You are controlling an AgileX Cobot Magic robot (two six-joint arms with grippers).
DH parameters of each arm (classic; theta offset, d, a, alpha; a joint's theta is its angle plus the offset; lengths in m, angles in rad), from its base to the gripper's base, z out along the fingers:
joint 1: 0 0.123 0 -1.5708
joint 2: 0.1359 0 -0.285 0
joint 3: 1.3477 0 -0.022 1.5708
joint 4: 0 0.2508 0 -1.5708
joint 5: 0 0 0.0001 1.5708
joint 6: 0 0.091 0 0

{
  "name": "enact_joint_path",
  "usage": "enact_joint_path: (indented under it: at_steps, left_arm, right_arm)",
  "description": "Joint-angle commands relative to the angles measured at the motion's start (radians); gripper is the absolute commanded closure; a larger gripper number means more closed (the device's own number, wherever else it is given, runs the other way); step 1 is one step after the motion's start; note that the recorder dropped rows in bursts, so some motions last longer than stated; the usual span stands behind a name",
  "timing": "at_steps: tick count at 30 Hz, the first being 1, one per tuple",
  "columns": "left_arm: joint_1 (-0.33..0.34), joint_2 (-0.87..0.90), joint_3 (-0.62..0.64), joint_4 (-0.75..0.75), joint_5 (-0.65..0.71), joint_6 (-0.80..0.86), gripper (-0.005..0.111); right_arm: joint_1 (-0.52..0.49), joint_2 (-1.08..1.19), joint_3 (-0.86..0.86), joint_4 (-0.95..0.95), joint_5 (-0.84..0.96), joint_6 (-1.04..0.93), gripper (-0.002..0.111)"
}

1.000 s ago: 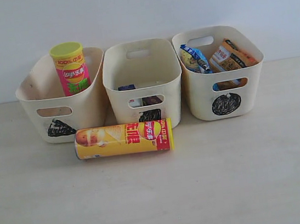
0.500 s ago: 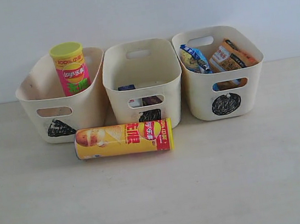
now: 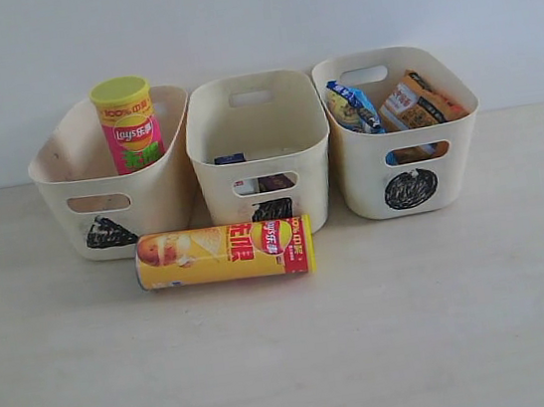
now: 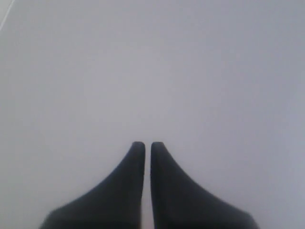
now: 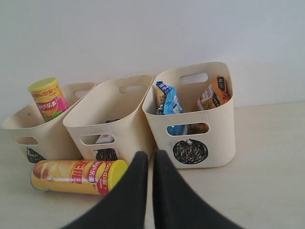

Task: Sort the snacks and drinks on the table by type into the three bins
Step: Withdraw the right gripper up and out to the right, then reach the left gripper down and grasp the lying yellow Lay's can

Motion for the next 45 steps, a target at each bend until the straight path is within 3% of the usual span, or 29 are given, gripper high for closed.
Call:
enact_joint_path:
  at_steps: [1,2,4,8,14,18,21,23,28,31,37,45]
  left_arm:
    - [-0.024,0.217,-0.278,0.181,0.495,0.147,0.103]
    - [-0.028,0.293,-0.353,0.135,0.633,0.279,0.103]
    - [-0.086,0.405,-0.45,-0.015,0.769,0.531,0.103]
    - [-0.143,0.613,-0.554,-0.276,1.063,0.867,0.103]
    - [-0.218,0.772,-0.567,-0.477,1.13,1.281,0.103]
    - [-0.301,0.871,-0.567,-0.478,1.089,1.47,0.103]
    - [-0.353,0.938,-0.567,-0.457,1.016,1.494,0.097]
    - [-0.387,0.993,-0.567,-0.409,0.971,1.494,0.086]
    - [-0.471,1.139,-0.567,-0.265,0.854,1.494,0.042]
    - [-0.518,1.212,-0.567,-0.238,0.696,1.494,0.03]
    - [-0.559,1.377,-0.573,-0.167,0.447,1.477,0.03]
    - [-0.559,1.578,-0.63,-0.039,0.366,1.451,0.03]
  right_arm:
    - [0.001,-0.003,0.005,-0.005,0.006,-0.009,0.108]
    - [0.001,-0.003,0.005,-0.005,0.008,-0.009,0.108]
    - [0.001,-0.003,0.005,-0.005,0.008,-0.009,0.108]
    - [0.001,-0.003,0.005,-0.005,0.012,-0.009,0.108]
    - [0.001,-0.003,0.005,-0.005,0.012,-0.009,0.108]
    - [0.001,-0.003,0.005,-0.005,0.012,-0.009,0.108]
    - [0.001,-0.003,0.005,-0.005,0.012,-0.009,0.108]
    - [0.001,-0.003,0.005,-0.005,0.012,-0.009,0.108]
    - [0.001,-0.003,0.005,-0.005,0.012,-0.009,0.108]
    - [0.001,-0.003,0.005,-0.005,0.012,-0.009,0.108]
    - [0.001,-0.003,0.005,-0.005,0.012,-0.009,0.108]
    - [0.001,-0.003,0.005,-0.007,0.012,-0.012,0.108]
